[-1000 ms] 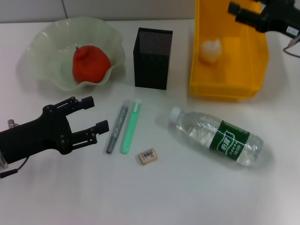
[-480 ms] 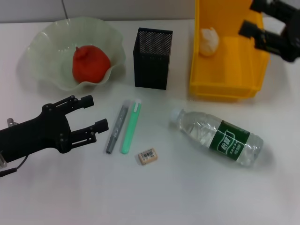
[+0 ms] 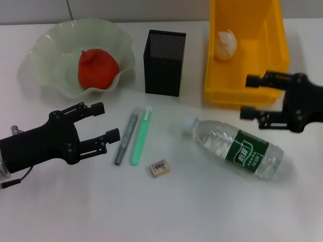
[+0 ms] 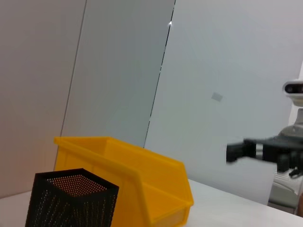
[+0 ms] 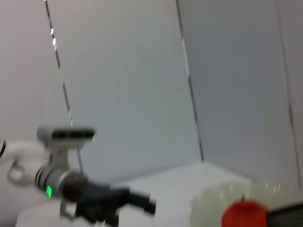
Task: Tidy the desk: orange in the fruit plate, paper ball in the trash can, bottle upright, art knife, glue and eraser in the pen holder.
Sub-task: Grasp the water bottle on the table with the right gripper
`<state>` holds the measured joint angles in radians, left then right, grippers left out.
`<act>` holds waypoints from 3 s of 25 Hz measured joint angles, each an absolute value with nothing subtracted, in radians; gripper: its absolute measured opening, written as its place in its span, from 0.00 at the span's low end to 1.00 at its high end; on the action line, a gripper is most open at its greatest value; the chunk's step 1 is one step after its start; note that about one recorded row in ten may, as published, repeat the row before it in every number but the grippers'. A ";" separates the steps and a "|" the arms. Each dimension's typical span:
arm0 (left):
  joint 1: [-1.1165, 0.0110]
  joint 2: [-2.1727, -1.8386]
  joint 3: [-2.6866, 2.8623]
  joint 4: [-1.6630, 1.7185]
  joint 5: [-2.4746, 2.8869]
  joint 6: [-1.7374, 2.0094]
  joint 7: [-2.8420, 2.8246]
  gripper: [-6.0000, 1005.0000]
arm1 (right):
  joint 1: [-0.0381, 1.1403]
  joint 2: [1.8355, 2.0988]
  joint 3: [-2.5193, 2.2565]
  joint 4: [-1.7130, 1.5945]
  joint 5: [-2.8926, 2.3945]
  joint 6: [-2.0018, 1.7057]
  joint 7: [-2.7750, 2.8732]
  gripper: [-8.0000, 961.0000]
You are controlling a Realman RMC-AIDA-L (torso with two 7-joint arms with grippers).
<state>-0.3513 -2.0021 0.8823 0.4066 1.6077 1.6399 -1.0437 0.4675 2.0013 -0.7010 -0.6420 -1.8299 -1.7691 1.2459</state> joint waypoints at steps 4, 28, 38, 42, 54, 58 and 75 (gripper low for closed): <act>-0.353 -2.005 0.884 0.406 1.609 1.638 -1.042 0.80 | 0.488 2.006 -0.701 -0.643 -1.918 -1.748 1.246 0.83; -0.344 -2.013 0.896 0.405 1.611 1.620 -1.011 0.80 | 0.879 1.978 -0.944 -0.914 -2.507 -1.750 2.029 0.82; -0.344 -2.019 0.889 0.405 1.611 1.615 -1.009 0.80 | 0.957 2.002 -1.108 -0.908 -2.611 -1.780 2.121 0.82; -0.344 -2.020 0.888 0.405 1.611 1.615 -1.009 0.80 | 0.959 2.030 -1.167 -0.914 -2.641 -1.780 2.141 0.82; -0.338 -2.023 0.888 0.405 1.611 1.622 -1.010 0.80 | 0.951 2.082 -1.219 -0.920 -2.728 -1.707 2.186 0.82; -0.335 -2.026 0.890 0.405 1.611 1.622 -1.010 0.80 | 0.949 2.086 -1.243 -0.905 -2.719 -1.688 2.187 0.82; -0.335 -2.023 0.888 0.405 1.611 1.632 -1.020 0.80 | 0.938 2.089 -1.364 -0.853 -2.692 -1.576 2.200 0.83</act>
